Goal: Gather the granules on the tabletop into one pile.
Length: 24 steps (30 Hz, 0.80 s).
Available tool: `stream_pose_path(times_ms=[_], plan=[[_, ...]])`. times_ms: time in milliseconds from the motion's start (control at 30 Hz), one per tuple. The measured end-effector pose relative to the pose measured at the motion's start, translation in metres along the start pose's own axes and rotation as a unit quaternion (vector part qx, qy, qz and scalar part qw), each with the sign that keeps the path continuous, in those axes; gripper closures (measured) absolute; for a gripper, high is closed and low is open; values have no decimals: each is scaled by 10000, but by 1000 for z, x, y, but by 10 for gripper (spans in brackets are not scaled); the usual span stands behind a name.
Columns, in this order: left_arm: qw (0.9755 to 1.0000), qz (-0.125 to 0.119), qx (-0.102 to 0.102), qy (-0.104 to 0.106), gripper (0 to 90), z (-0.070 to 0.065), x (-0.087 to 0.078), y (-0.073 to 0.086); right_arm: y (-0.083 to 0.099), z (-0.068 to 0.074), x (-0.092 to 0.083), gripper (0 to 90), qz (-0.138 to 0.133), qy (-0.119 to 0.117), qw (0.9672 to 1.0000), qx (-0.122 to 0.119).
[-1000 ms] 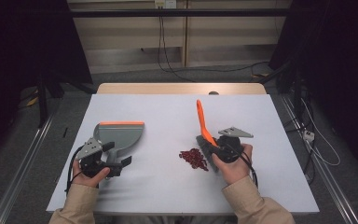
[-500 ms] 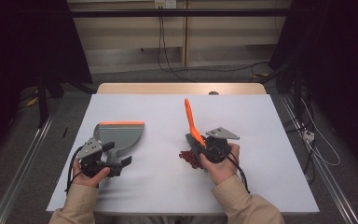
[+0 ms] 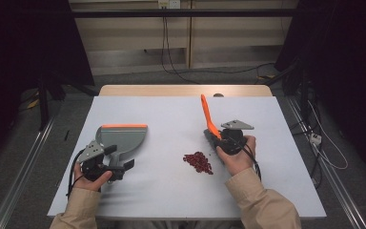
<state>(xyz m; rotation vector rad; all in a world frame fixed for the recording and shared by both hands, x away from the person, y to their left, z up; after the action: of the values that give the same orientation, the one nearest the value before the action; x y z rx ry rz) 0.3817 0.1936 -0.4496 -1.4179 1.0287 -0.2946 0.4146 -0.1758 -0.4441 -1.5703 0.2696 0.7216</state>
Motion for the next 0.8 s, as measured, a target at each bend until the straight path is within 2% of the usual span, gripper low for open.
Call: stream_pose_path(times_ms=[33,100,167,300,400,433,467,533,600,733,800], plan=[[10000,4,-2,4,56,0,0,0,2,-2,2,713,45,59,10000,-38],[10000,7,6,6,56,0,0,0,6,-1,7,712,88,-59,9999,18],[10000,8,-2,5,56,0,0,0,7,5,7,713,75,-93,9999,-75],[10000,23,17,-4,56,-1,1,0,8,21,6,712,108,-301,9991,-261],[10000,42,9,-20,56,-1,0,1,8,28,5,713,114,-518,9983,-227],[10000,28,6,-13,56,0,0,0,7,29,4,713,114,-489,9984,-273],[10000,26,18,-12,56,0,0,0,6,29,3,713,76,-547,9982,-221],[10000,16,-1,-5,56,0,1,0,4,29,1,712,7,-792,9968,61],[10000,27,3,-9,56,0,1,1,1,29,-3,712,-22,-747,9972,-92],[10000,20,17,-14,56,0,0,0,-2,29,-11,712,-206,-980,9949,-132],[10000,5,8,-1,56,0,0,0,1,30,-15,712,-239,-995,9945,-203]])
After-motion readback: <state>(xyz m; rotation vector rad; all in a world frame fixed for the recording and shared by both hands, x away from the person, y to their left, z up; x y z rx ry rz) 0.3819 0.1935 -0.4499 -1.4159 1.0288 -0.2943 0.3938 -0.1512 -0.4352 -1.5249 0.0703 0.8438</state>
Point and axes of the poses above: each handheld gripper's, and its own axes: x roughly forward along the jaws, y roughly out of its underside, z roughly to its left, the point moved 5 cm from there along x, roughly forward along the jaws, and after that the axes turned 2 degrees about y, right-handed, at the moved point
